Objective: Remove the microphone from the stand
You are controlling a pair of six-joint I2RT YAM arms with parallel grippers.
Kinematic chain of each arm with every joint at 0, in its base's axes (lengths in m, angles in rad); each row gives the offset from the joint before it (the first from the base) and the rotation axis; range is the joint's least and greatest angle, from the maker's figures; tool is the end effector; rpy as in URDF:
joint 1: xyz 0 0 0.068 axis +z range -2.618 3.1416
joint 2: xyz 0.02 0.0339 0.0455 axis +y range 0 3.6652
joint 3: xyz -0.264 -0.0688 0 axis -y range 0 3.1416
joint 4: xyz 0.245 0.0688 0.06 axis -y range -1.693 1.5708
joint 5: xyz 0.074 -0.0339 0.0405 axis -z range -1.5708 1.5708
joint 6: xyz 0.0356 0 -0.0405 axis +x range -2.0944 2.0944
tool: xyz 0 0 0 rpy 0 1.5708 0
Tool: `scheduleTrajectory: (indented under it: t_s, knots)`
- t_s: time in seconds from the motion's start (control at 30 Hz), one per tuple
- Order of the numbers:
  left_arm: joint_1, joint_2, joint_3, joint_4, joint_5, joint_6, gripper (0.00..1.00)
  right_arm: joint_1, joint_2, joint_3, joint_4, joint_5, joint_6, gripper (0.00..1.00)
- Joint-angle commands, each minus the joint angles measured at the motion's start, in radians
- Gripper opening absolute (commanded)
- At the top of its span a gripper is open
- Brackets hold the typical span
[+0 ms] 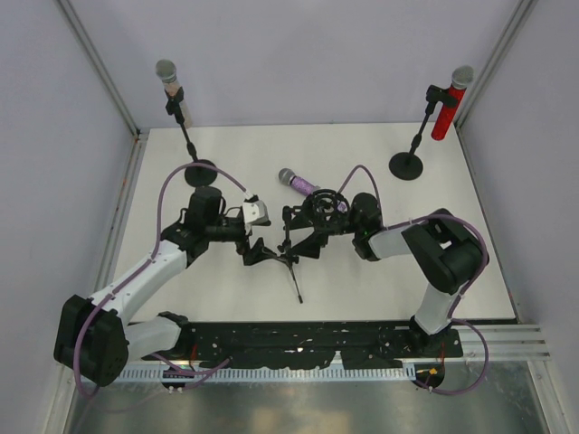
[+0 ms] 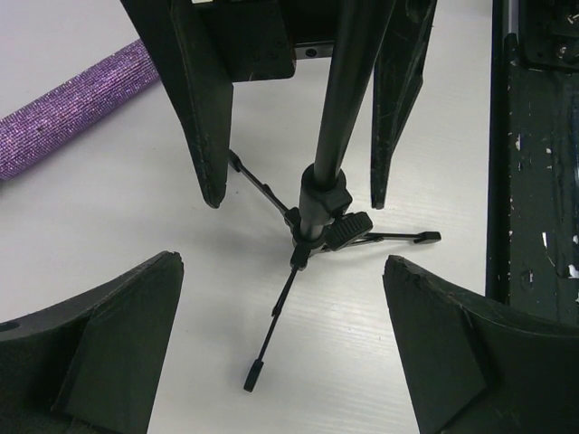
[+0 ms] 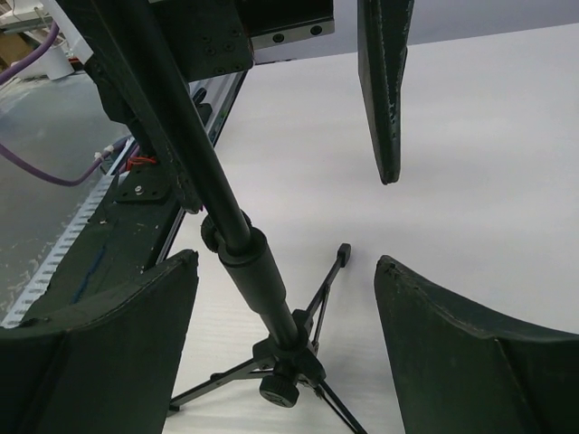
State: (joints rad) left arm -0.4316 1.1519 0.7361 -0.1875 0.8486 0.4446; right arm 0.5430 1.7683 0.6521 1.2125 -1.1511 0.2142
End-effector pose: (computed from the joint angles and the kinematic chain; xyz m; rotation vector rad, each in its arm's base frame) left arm 0.2080 -0.1252 0.2553 1.2888 1.6229 -0.9040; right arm 0.2584 0.1939 0.1871 -1.2156 1.2170 1.4134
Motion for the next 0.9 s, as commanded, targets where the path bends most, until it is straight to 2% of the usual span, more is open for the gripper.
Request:
scheduleTrajectory:
  t_s: [0.0, 0.37, 0.63, 0.87]
  knots:
    - [0.005, -0.004, 0.012, 0.066, 0.024, -0.049, 0.95, 0.006, 0.011, -0.002, 0.101, -0.01, 0.013, 0.77]
    - [0.002, 0.006, 0.013, 0.112, 0.023, -0.147, 0.92, 0.009, 0.036, -0.005, 0.173, -0.016, 0.07, 0.35]
    - [-0.012, -0.015, -0.03, 0.166, -0.017, -0.168, 0.89, 0.009, 0.022, -0.016, 0.17, 0.083, 0.062, 0.25]
    - [-0.041, -0.026, -0.055, 0.183, -0.086, -0.146, 0.81, 0.009, 0.003, -0.026, 0.159, 0.139, 0.044, 0.24]
